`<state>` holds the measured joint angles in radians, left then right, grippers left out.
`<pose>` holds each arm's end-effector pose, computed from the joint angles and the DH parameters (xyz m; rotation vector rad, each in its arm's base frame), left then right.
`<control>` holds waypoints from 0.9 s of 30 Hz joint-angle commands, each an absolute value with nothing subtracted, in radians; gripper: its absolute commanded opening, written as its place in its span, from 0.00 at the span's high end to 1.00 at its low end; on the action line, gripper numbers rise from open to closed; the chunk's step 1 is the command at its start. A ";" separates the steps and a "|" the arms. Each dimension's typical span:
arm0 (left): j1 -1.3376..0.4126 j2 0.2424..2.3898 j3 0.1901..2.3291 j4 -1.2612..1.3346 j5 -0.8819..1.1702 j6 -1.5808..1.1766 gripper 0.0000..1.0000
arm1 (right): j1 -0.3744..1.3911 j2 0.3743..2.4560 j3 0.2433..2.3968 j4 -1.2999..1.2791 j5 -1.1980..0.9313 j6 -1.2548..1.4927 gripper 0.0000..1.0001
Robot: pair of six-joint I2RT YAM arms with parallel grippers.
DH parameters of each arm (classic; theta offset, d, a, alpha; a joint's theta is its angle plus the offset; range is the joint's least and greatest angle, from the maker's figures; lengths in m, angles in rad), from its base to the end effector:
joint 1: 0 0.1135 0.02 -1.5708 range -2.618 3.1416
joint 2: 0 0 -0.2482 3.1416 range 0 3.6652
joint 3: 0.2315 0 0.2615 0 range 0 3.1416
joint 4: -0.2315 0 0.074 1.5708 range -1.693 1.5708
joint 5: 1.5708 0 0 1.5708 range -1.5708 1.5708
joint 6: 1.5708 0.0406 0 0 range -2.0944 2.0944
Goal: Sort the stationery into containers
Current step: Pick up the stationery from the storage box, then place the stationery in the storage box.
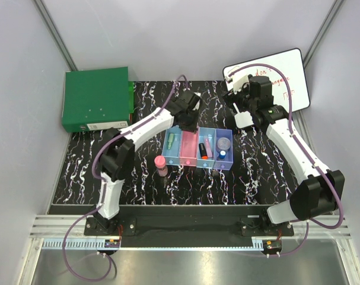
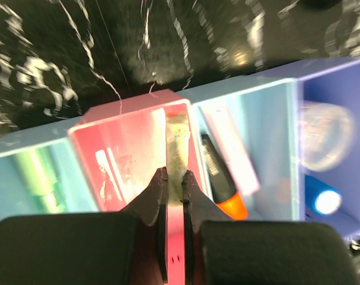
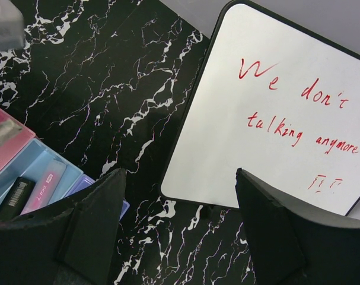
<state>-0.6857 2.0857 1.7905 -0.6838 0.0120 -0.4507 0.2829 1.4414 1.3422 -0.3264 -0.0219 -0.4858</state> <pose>0.3612 -0.2962 0.2178 0.3112 2.5956 -0.4421 0.3373 0.0990 0.3468 -0.7622 1.8468 -0.1087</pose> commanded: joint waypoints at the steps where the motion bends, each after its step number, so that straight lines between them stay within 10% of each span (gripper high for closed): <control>1: -0.689 1.962 1.789 -0.669 -0.037 -0.397 1.00 | 0.279 1.396 1.358 -0.293 -0.055 -0.489 0.18; 23: -0.594 1.833 1.540 -0.730 -0.031 -0.249 1.00 | 0.282 1.335 1.367 -0.357 -0.046 -0.515 0.18; 27: -0.595 1.870 1.526 -0.726 -0.017 -0.262 0.87 | 0.282 1.336 1.376 -0.360 -0.043 -0.515 0.18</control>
